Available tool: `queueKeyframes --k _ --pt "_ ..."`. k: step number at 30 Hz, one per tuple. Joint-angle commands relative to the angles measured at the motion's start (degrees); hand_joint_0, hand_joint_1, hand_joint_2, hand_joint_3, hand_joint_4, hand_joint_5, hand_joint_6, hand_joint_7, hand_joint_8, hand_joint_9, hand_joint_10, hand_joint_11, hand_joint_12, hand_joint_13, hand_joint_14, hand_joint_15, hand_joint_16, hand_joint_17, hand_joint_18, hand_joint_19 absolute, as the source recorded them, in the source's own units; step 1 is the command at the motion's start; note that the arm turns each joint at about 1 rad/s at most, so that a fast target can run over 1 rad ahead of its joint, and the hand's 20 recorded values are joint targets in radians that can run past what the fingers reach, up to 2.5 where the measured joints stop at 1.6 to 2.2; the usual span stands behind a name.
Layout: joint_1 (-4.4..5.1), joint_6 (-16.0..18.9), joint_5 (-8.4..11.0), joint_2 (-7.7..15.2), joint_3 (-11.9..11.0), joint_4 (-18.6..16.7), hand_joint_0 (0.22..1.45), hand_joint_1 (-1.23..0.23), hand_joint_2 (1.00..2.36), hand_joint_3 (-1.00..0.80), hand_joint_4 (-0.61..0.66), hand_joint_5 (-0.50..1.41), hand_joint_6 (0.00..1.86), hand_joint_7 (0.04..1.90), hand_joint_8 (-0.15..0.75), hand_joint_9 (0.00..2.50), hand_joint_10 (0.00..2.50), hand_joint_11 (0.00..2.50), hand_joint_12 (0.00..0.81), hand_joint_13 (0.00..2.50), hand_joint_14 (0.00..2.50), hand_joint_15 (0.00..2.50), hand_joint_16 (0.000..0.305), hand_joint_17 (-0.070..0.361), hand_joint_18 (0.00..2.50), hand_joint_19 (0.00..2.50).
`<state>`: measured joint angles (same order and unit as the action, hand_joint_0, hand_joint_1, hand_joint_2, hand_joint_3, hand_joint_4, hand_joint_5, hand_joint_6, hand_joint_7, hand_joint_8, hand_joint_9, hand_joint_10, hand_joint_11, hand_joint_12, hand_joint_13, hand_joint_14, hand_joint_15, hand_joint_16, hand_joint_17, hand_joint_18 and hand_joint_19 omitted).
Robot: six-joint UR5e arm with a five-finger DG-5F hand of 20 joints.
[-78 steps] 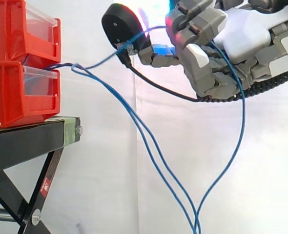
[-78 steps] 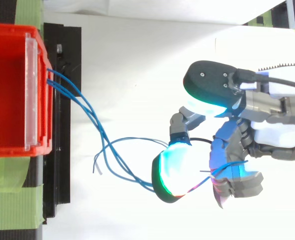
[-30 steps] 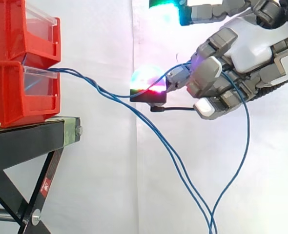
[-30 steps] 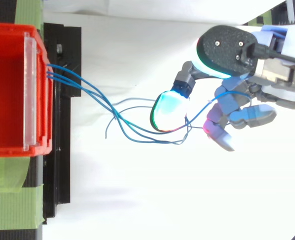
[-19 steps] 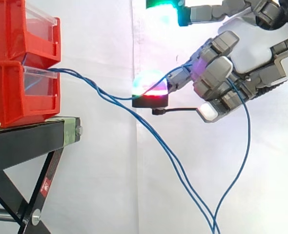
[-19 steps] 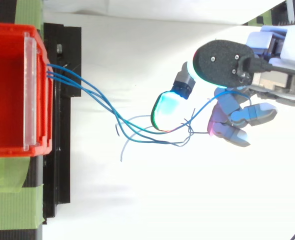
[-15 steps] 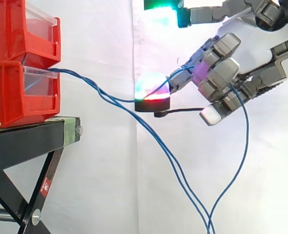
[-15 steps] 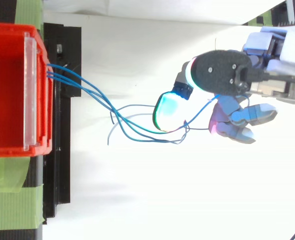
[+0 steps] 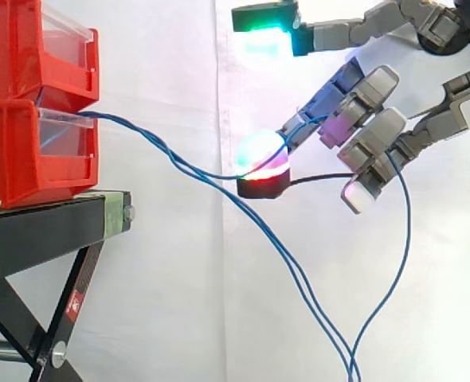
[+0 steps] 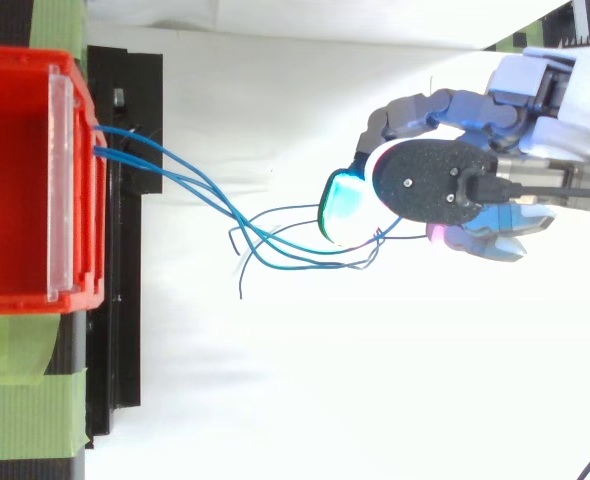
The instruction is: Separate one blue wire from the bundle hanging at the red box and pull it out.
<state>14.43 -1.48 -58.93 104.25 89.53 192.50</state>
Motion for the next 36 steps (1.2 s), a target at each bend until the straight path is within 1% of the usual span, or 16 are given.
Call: queueKeyframes --k 1,3,4,6,8,10,13,17,21,22,24,27,32,34,36 --pt "-0.02 -3.61 0.05 -0.01 0.03 -0.02 0.43 -0.31 1.00 -0.50 0.29 -0.14 0.50 1.14 0.324 0.94 2.15 1.12 0.466 1.01 0.95 1.28 0.064 0.144 0.94 0.79" --pt "-0.02 -5.02 0.05 0.08 0.03 -0.02 0.43 -0.31 1.00 -0.50 0.29 -0.14 0.50 1.15 0.326 0.94 2.15 1.11 0.472 1.01 0.95 1.26 0.064 0.144 0.94 0.78" --pt "-0.02 -5.02 0.05 0.08 0.03 -0.02 0.43 -0.31 1.00 -0.50 0.29 -0.14 0.50 1.15 0.319 0.94 2.15 1.12 0.470 1.02 0.95 1.26 0.064 0.144 0.94 0.78" --pt "-0.19 -6.69 0.05 -0.01 0.03 -0.02 0.43 -0.31 1.00 -0.50 0.29 -0.13 0.50 1.16 0.323 0.94 2.14 1.12 0.466 1.02 0.94 1.28 0.063 0.143 0.94 0.78" --pt "-0.28 -7.39 0.05 0.08 0.03 -0.02 0.44 -0.32 1.00 -0.50 0.28 -0.13 0.50 1.17 0.313 0.94 2.12 1.14 0.463 1.02 0.92 1.29 0.063 0.141 0.93 0.79" --pt "-0.46 -8.97 0.05 -0.01 -0.06 -0.02 0.44 -0.32 1.00 -0.50 0.27 -0.13 0.50 1.17 0.312 0.95 2.12 1.15 0.466 1.02 0.92 1.30 0.063 0.141 0.93 0.78" --pt "-0.37 -10.64 0.05 -0.01 0.03 -0.02 0.44 -0.33 1.00 -0.50 0.28 -0.13 0.50 1.19 0.314 0.95 2.13 1.14 0.461 1.03 0.91 1.29 0.062 0.141 0.93 0.78" --pt "-0.46 -12.31 0.05 -0.01 0.03 -0.02 0.44 -0.33 1.00 -0.50 0.26 -0.13 0.50 1.22 0.309 0.96 2.14 1.15 0.456 1.03 0.90 1.31 0.062 0.139 0.94 0.79" --pt "-0.55 -13.63 0.05 -0.01 -0.06 -0.02 0.46 -0.36 1.00 -0.50 0.25 -0.13 0.53 1.19 0.297 0.95 2.12 1.18 0.445 1.03 0.86 1.34 0.060 0.134 0.93 0.80" --pt "-0.72 -14.25 0.05 0.08 0.03 -0.02 0.46 -0.36 1.00 -0.50 0.25 -0.13 0.53 1.19 0.297 0.95 2.12 1.18 0.437 1.03 0.85 1.35 0.059 0.133 0.92 0.80" --pt "-0.72 -14.69 0.05 -0.01 -0.06 -0.02 0.47 -0.37 1.00 -0.50 0.24 -0.13 0.53 1.19 0.298 0.95 2.12 1.19 0.439 1.03 0.84 1.35 0.059 0.133 0.92 0.80" --pt "-1.07 -16.44 0.05 -0.01 0.03 -0.20 0.47 -0.38 1.00 -0.50 0.24 -0.13 0.54 1.19 0.293 0.95 2.13 1.20 0.437 1.04 0.84 1.36 0.059 0.132 0.92 0.80" --pt "-1.34 -18.55 0.05 0.08 -0.06 -1.08 0.47 -0.40 1.00 -0.50 0.23 -0.13 0.54 1.19 0.294 0.95 2.13 1.23 0.441 1.04 0.83 1.36 0.059 0.133 0.92 0.81" --pt "-1.51 -19.96 0.05 -0.01 0.03 -1.52 0.47 -0.40 1.00 -0.50 0.24 -0.13 0.54 1.18 0.296 0.95 2.14 1.22 0.437 1.04 0.83 1.36 0.059 0.132 0.92 0.81" --pt "-1.60 -20.22 -0.04 -0.01 -0.06 -1.78 0.47 -0.40 1.00 -0.50 0.23 -0.13 0.54 1.18 0.297 0.94 2.14 1.21 0.439 1.04 0.83 1.37 0.059 0.133 0.92 0.81"
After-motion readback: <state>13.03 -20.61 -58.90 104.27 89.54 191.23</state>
